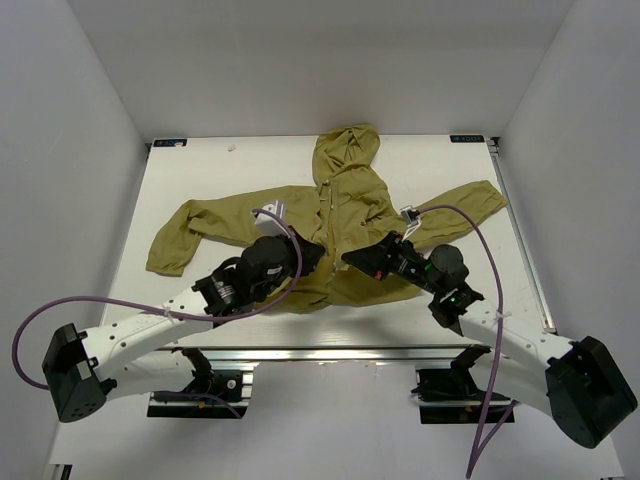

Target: Zip up the jacket

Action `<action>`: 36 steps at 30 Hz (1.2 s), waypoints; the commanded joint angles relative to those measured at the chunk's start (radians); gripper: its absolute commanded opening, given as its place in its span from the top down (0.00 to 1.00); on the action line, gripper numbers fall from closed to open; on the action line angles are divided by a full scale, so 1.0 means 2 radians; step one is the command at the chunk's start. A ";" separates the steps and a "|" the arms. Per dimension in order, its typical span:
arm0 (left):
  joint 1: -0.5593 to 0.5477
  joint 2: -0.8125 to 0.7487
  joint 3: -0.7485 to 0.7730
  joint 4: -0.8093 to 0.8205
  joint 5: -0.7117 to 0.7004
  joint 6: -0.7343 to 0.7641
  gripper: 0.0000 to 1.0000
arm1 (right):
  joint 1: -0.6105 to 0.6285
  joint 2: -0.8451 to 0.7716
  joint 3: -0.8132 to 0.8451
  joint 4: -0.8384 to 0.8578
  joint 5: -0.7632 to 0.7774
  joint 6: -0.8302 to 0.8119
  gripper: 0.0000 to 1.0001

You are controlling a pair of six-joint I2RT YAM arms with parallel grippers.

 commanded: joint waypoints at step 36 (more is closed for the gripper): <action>-0.001 -0.030 -0.037 0.043 0.019 -0.022 1.00 | -0.014 0.058 0.012 0.130 -0.027 -0.015 1.00</action>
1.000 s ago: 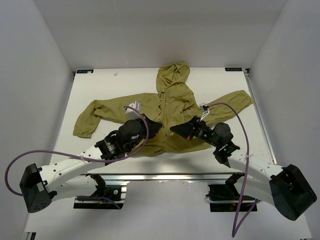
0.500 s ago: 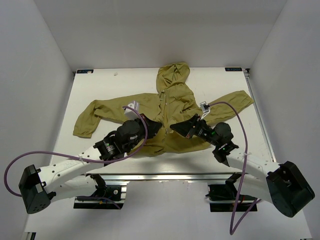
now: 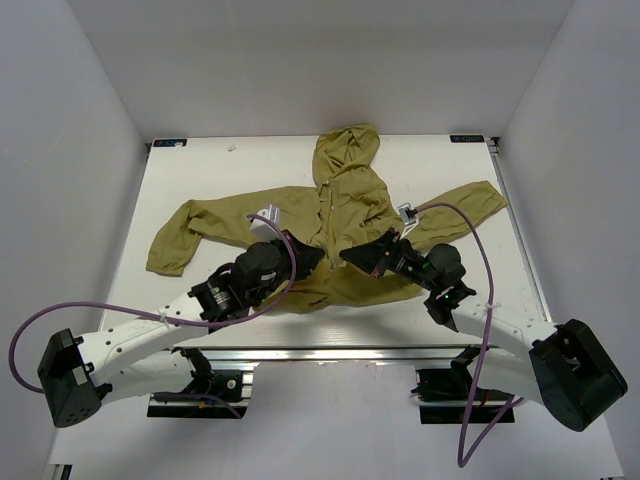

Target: Zip up the jacket

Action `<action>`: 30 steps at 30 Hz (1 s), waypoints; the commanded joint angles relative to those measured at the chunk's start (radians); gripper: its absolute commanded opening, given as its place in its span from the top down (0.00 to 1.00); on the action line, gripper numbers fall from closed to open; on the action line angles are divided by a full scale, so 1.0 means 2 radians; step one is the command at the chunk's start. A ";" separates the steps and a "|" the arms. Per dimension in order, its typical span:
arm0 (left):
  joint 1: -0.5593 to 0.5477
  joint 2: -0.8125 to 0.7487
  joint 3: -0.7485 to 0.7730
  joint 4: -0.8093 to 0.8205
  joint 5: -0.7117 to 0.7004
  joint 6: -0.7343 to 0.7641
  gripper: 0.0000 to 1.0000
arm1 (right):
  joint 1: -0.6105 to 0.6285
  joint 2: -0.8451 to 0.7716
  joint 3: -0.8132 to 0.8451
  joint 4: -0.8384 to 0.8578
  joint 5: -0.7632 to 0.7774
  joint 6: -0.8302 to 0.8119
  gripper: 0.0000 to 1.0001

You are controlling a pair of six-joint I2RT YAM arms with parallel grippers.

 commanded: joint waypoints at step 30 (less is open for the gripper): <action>0.000 0.001 -0.002 -0.009 -0.003 -0.001 1.00 | -0.003 0.017 0.026 0.050 -0.023 0.015 1.00</action>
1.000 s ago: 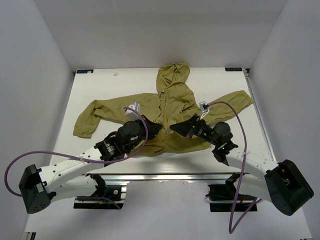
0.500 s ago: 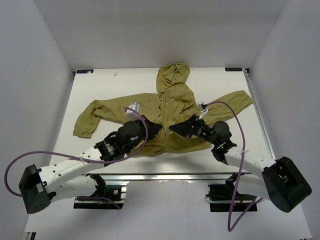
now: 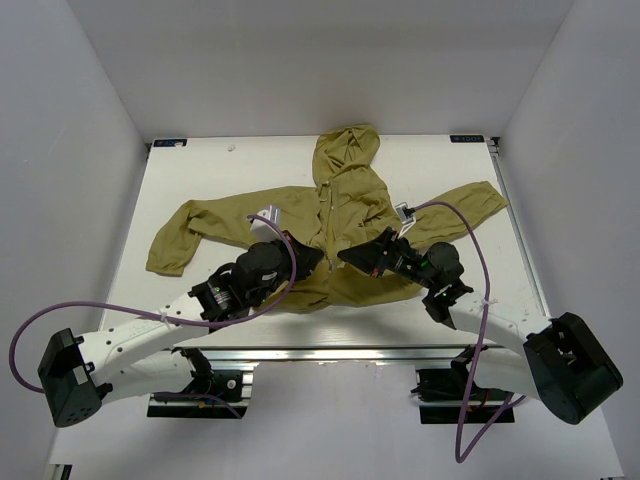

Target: Zip up the jacket

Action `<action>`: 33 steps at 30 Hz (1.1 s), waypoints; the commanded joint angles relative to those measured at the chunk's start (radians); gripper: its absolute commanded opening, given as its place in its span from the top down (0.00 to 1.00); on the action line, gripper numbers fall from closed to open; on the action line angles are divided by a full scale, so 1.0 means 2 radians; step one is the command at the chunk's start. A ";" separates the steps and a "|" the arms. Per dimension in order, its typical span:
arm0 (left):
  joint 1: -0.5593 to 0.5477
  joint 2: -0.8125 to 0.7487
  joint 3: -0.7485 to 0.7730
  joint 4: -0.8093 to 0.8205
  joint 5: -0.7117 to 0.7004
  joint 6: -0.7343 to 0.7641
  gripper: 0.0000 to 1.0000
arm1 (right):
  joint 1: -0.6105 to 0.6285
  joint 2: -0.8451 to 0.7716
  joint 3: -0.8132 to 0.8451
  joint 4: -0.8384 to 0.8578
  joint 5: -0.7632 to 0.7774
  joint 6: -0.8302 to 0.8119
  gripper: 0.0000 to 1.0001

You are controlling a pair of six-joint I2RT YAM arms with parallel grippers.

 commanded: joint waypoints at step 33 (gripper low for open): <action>0.015 -0.025 -0.012 0.017 0.093 -0.007 1.00 | -0.001 -0.002 0.008 0.032 -0.010 -0.025 1.00</action>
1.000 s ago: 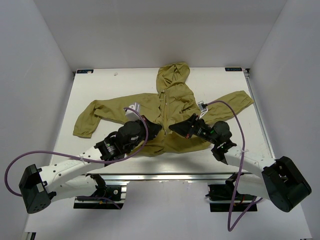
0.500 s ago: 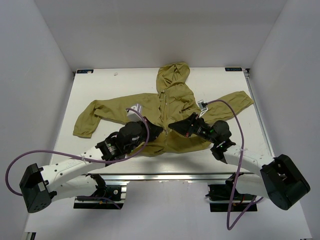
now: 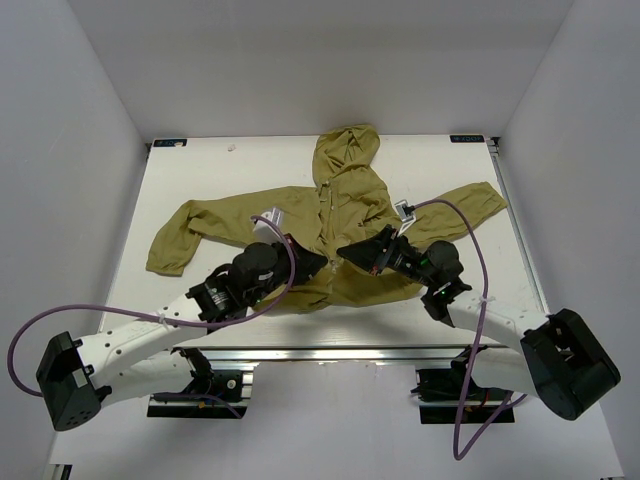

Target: Zip up the jacket

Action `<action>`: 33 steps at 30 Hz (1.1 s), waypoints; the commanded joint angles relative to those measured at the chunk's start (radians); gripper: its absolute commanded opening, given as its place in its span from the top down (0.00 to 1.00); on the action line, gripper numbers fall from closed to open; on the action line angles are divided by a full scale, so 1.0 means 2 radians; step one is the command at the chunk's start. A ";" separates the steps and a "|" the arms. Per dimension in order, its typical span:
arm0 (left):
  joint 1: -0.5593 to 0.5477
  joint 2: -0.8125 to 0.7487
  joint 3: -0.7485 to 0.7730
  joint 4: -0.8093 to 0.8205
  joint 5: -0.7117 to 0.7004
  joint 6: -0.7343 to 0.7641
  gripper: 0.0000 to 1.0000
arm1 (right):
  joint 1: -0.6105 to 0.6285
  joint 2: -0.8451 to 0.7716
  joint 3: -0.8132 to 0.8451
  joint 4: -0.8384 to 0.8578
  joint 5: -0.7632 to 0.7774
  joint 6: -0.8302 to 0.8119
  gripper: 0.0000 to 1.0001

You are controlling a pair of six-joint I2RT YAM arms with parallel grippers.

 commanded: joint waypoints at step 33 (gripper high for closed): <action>0.017 0.015 0.030 0.017 0.188 0.116 1.00 | -0.001 -0.031 0.005 0.021 -0.006 -0.083 1.00</action>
